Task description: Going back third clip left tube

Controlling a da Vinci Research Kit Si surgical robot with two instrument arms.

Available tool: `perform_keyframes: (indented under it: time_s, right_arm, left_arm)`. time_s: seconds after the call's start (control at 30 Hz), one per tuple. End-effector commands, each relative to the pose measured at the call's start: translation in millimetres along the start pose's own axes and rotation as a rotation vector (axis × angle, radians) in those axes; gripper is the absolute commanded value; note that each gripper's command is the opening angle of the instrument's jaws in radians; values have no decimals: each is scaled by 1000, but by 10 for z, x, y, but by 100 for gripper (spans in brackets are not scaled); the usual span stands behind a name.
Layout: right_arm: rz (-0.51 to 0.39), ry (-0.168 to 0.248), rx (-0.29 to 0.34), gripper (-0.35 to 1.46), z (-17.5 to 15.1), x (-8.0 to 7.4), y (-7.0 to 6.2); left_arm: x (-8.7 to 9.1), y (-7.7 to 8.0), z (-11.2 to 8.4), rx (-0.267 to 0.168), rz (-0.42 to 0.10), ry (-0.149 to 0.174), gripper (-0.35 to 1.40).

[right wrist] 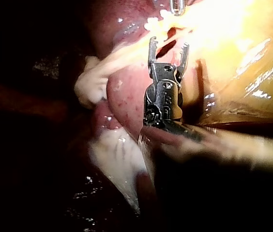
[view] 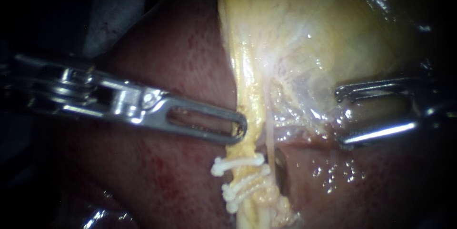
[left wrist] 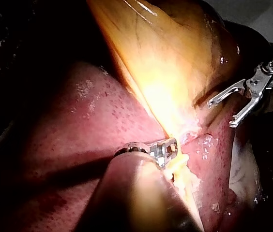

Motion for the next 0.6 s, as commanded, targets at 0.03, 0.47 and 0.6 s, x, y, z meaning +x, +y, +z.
perform_keyframes:
  time_s: [0.03,0.47,0.6]
  right_arm:
    - [0,0,1,53,0,0,0]
    - [0,0,1,53,0,0,-1]
    - [0,0,1,54,0,0,-1]
  left_arm:
    - [0,0,3,-4,-1,0,-35]
    - [0,0,15,-3,0,3,-35]
    - [1,1,14,-3,0,4,-35]
